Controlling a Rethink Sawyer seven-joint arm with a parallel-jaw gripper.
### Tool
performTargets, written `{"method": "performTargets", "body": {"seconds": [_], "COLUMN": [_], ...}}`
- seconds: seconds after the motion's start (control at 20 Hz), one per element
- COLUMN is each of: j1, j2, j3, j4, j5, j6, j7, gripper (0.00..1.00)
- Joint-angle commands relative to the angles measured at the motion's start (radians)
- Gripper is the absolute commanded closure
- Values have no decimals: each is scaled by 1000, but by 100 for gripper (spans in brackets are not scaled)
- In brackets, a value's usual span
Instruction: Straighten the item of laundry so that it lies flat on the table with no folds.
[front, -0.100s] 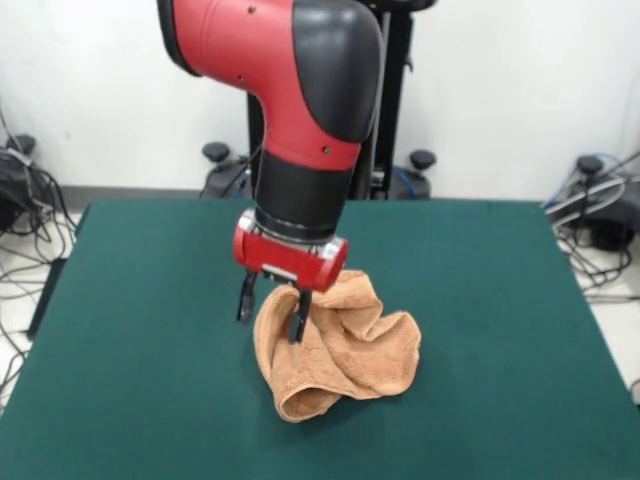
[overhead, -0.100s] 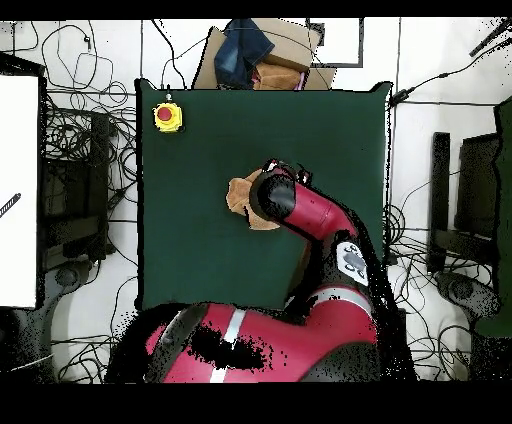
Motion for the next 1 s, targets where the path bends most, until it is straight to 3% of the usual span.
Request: {"method": "performTargets", "body": {"seconds": [0.05, 0.3, 0.55, 1.0], "j1": [7, 17, 39, 155], "j2": [126, 150, 207, 131], "j3": [24, 25, -9, -96], "j4": [-82, -83, -152, -77], "j5": [62, 69, 93, 167], "j6": [-4, -37, -36, 24], "j7": [214, 233, 228, 295], "gripper": [0, 0, 0, 0]}}
